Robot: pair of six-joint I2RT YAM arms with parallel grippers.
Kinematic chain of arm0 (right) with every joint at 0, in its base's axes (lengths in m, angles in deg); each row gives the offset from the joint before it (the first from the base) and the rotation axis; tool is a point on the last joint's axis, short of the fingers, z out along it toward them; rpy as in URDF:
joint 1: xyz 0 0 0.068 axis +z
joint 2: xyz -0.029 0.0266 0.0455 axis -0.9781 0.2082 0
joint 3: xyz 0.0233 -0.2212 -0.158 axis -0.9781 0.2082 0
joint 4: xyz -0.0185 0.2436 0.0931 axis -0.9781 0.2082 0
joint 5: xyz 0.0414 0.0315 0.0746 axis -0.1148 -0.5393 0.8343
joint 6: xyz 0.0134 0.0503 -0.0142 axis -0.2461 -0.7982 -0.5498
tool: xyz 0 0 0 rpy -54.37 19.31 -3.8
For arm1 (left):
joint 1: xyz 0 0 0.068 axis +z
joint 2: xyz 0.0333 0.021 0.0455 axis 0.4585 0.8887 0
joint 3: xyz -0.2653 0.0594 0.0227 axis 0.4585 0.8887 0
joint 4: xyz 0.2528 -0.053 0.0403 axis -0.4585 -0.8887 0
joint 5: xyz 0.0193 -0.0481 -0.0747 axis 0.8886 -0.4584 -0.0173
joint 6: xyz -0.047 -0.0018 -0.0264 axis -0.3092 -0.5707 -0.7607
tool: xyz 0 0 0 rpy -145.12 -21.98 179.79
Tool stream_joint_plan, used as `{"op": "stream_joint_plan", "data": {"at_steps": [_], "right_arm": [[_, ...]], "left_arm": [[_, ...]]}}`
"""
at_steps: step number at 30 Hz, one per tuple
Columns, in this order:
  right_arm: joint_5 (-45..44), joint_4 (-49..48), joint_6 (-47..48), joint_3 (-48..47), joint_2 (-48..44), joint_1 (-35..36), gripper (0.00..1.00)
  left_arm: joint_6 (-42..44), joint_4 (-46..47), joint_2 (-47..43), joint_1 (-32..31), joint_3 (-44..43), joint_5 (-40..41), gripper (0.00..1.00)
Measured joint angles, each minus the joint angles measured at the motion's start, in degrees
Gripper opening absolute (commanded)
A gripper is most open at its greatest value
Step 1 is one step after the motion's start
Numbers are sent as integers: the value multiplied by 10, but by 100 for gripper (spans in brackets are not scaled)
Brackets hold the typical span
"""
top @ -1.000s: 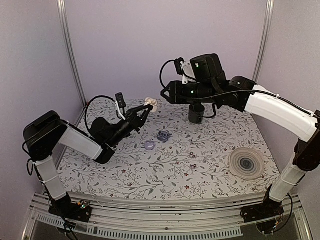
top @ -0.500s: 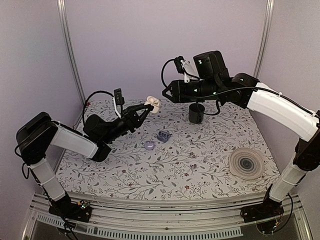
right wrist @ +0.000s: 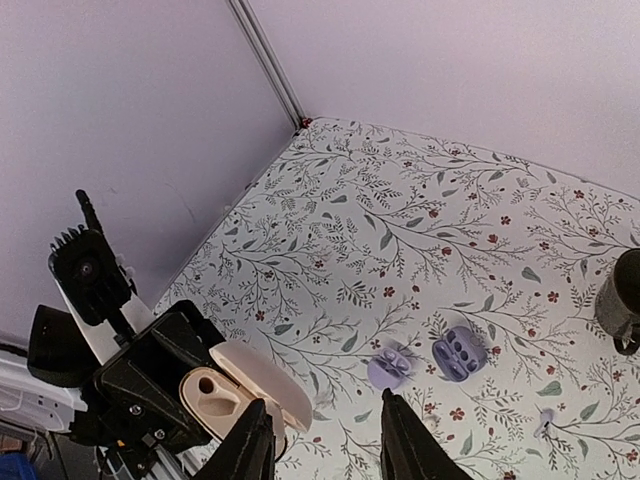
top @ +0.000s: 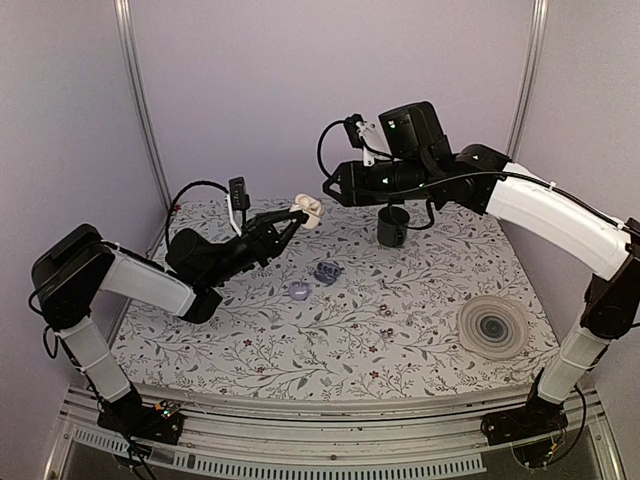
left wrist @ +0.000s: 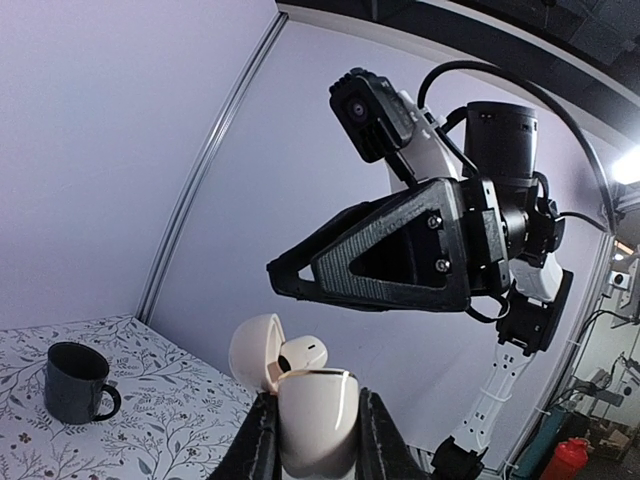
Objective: Insert the wireless bluetooth earbuds into the charging case
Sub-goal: Adjust the right earbud in the right side groove of the charging case.
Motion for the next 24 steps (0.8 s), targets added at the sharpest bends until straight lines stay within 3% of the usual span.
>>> {"op": "stream_joint_plan", "data": {"at_steps": [24], "right_arm": [[-37,4,3,1,24,13,38]], "left_arm": [[-2,0,0,-1,-10,-7,0]]}}
